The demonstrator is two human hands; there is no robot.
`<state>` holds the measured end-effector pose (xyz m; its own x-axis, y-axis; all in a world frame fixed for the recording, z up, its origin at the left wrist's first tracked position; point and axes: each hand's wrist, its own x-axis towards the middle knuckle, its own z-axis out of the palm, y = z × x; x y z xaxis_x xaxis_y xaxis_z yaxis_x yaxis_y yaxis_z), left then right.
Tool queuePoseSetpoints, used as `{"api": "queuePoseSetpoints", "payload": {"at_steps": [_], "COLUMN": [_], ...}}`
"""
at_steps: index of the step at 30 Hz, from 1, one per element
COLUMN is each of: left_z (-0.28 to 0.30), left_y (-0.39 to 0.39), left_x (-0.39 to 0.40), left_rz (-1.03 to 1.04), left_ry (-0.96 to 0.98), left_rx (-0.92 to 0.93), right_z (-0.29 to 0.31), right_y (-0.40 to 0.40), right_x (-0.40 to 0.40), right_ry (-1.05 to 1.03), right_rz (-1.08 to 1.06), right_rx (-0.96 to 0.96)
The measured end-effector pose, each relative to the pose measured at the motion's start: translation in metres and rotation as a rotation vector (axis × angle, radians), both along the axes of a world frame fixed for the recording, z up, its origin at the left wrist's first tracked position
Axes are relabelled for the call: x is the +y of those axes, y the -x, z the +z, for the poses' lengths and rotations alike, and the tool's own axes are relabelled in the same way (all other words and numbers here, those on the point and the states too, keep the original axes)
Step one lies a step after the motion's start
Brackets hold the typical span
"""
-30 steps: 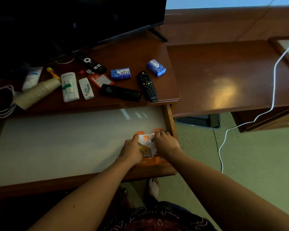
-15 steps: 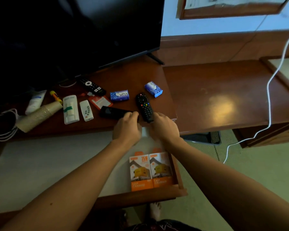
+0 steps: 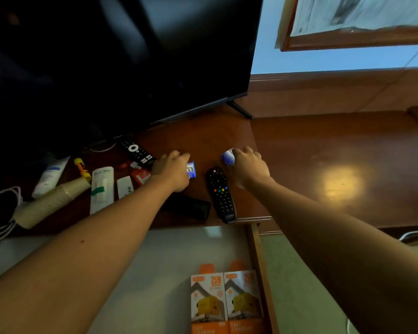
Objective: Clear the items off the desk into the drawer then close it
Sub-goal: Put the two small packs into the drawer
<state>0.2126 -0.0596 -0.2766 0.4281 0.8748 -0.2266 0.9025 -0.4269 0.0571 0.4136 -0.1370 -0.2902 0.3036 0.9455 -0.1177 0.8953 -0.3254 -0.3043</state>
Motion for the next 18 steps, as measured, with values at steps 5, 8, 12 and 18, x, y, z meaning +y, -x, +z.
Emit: {"api": "queuePoseSetpoints", "payload": {"at_steps": [5, 8, 12, 18], "left_z": [-0.003, -0.005, -0.007, -0.007], "left_y": [-0.008, -0.012, -0.014, -0.012], "left_x": [0.012, 0.015, 0.012, 0.0], "left_rz": [-0.014, -0.022, -0.034, -0.036], "left_ry": [0.057, 0.088, 0.121, 0.048], "left_rx": [0.061, 0.058, 0.084, 0.016], "right_z": [-0.01, -0.016, -0.02, -0.012], "right_y": [-0.002, -0.002, -0.004, -0.005], "right_x": [0.016, 0.018, 0.016, -0.008], "right_ry": [0.037, 0.054, 0.026, -0.065], "right_rz": [0.029, 0.016, -0.002, -0.052], "right_rx": [0.0, 0.027, 0.059, 0.105]}}
